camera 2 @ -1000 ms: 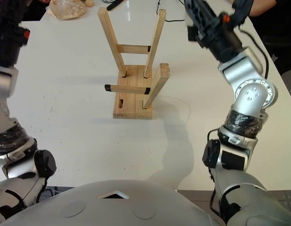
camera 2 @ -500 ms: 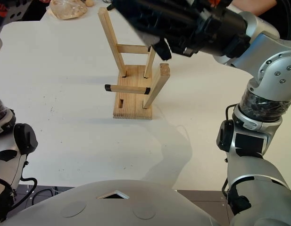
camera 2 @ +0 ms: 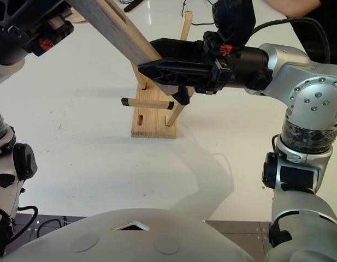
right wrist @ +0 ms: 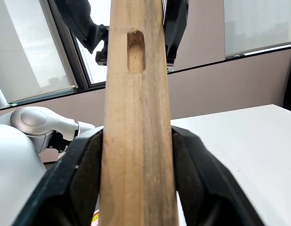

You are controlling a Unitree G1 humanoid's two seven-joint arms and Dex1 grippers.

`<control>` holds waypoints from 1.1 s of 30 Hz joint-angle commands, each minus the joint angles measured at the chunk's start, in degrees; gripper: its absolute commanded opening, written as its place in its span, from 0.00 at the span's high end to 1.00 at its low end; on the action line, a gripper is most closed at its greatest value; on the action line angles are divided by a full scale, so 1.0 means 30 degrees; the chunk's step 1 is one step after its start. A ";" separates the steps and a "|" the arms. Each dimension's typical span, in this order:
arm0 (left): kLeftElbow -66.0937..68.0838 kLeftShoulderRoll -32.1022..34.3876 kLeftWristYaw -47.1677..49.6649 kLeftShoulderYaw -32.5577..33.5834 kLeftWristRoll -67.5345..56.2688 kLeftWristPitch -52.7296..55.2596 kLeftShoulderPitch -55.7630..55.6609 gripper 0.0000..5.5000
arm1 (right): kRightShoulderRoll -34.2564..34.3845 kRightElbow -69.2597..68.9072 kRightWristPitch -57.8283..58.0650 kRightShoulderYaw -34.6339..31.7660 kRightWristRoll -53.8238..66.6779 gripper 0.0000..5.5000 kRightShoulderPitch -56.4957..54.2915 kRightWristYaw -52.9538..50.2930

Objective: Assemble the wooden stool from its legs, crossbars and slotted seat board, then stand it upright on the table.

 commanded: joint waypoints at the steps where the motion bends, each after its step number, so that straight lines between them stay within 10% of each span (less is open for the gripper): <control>1: -0.0416 0.0122 -0.0446 -0.0075 0.0324 -0.0174 0.0132 0.47 | -0.0577 0.0083 -0.0338 0.0243 -0.0992 0.63 0.0368 0.0539; 15: -0.1249 0.0274 -0.1837 0.0142 0.1508 -0.0619 0.1053 0.61 | -0.0380 0.0450 -0.0905 0.0037 -0.1402 0.63 0.0164 0.0447; 19: -0.0887 0.0347 -0.2277 0.0459 0.2605 -0.1099 0.1143 0.61 | -0.0179 0.0095 -0.1970 -0.0442 -0.1376 0.50 0.0495 0.1270; 33: 0.4977 0.3782 -1.2767 0.2907 1.7522 -0.8551 0.7519 0.63 | 0.0447 0.2011 -0.4389 -0.1752 -0.3873 0.42 0.0346 -0.1903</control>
